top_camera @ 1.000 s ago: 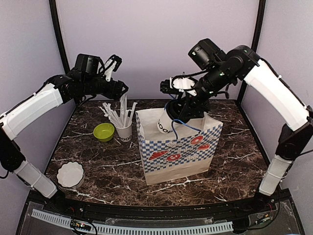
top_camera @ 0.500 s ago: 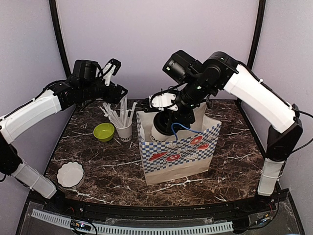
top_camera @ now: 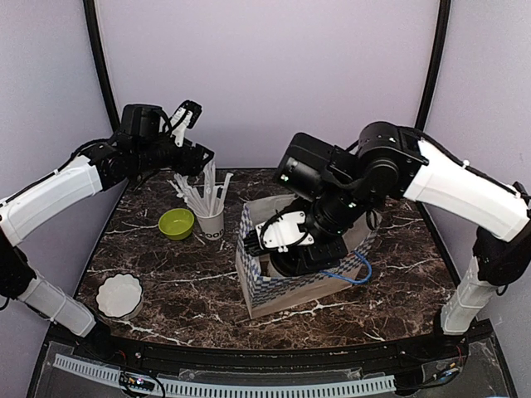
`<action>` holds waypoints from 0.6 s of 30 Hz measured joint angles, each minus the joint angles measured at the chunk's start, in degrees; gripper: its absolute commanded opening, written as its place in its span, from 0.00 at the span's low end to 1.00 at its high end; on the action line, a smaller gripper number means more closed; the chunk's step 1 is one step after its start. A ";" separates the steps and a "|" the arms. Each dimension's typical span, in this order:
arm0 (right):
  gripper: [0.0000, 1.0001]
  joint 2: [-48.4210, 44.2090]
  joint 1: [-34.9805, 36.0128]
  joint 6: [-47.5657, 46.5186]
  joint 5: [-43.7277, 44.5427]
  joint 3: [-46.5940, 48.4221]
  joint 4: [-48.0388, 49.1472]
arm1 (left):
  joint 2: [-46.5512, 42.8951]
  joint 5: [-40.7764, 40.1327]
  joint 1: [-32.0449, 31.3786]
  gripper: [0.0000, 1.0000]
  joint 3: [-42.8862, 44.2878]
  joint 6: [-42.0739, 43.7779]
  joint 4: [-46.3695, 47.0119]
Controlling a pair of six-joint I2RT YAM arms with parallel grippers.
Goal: Pack the takeout coffee
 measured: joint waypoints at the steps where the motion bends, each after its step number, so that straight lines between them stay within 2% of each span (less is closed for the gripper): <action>1: 0.50 -1.07 0.92 0.13 0.57 -1.44 -0.04 | 0.00 0.00 0.00 0.74 -0.11 0.00 0.24; 5: 0.50 -4.83 6.01 0.24 2.78 -7.82 -0.50 | -0.39 0.04 0.04 0.74 -1.01 -0.02 0.92; 11: 0.50 -5.09 12.44 0.20 3.72 -10.69 -1.68 | -1.68 0.46 0.04 0.74 -2.80 -0.26 1.90; 18: 0.49 -5.11 14.36 0.20 5.20 -12.00 -1.68 | -2.14 4.17 0.04 0.73 -2.97 -1.20 1.95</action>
